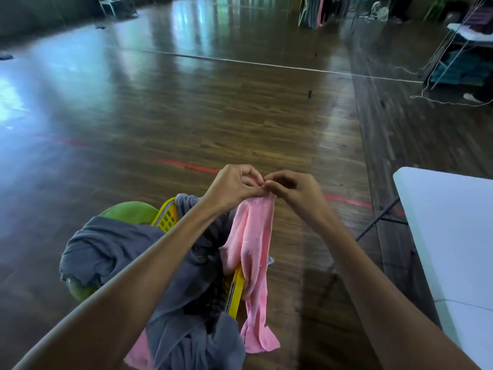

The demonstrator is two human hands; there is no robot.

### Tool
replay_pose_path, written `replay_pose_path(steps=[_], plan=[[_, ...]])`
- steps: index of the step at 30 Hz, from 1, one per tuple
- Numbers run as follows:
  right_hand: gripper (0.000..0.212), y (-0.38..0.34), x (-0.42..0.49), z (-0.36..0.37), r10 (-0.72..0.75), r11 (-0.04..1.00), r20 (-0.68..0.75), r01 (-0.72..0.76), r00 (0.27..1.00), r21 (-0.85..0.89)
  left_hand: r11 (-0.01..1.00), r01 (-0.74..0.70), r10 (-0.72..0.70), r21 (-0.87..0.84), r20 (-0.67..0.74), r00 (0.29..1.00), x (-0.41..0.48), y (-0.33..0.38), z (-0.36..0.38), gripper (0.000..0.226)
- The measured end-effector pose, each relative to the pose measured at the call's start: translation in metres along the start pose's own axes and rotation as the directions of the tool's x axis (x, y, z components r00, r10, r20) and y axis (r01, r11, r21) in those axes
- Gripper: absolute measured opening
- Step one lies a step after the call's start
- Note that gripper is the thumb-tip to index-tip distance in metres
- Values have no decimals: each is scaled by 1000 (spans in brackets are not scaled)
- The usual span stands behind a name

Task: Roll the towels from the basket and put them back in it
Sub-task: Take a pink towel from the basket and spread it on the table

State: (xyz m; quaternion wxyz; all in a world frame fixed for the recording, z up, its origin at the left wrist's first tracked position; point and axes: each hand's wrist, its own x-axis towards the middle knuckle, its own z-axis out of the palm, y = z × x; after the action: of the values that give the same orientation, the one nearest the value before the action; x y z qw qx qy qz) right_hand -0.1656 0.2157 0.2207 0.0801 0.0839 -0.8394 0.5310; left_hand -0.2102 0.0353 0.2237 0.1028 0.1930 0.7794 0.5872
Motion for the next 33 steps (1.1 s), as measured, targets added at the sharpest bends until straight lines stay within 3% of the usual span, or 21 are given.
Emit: replay_pose_path(steps=[4, 7, 10, 13, 17, 21, 24, 27, 30, 33], plan=[[7, 3, 0, -1, 124, 982, 36, -128, 992, 142, 998, -28, 28, 53, -4, 1000, -2, 3, 3, 27], [9, 6, -1, -4, 183, 970, 97, -195, 978, 144, 997, -43, 43, 57, -1, 999, -4, 3, 5, 29], [14, 3, -4, -2, 97, 994, 56, -99, 994, 39, 999, -39, 39, 4, 21, 999, -5, 1, 4, 26], [21, 3, -2, -3, 51, 999, -76, -52, 996, -11, 998, -51, 53, -41, 66, 996, -6, -6, 5, 11], [21, 2, 2, -27, 209, 961, -219, -158, 953, 228, 999, -36, 37, -22, 51, 998, -18, -30, 4, 12], [24, -2, 0, -42, 338, 898, -214, -246, 917, 364, 998, -25, 26, 64, -10, 1000, -25, -50, 3, 19], [32, -4, 3, -30, 323, 936, -168, -289, 931, 200, 985, -98, 98, 144, 6, 995, -21, -40, 11, 17], [20, -7, -1, -16, 257, 966, 9, -258, 966, 21, 963, -147, 148, 227, 12, 989, -14, -23, 17, 20], [30, -2, -6, -16, 215, 959, 125, -186, 969, -212, 955, -166, 168, 245, 14, 986, -10, -12, 17, 16], [17, -2, -9, -20, 126, 968, 118, -96, 985, -232, 958, -164, 159, 235, 39, 987, -9, -7, 16, 17]])
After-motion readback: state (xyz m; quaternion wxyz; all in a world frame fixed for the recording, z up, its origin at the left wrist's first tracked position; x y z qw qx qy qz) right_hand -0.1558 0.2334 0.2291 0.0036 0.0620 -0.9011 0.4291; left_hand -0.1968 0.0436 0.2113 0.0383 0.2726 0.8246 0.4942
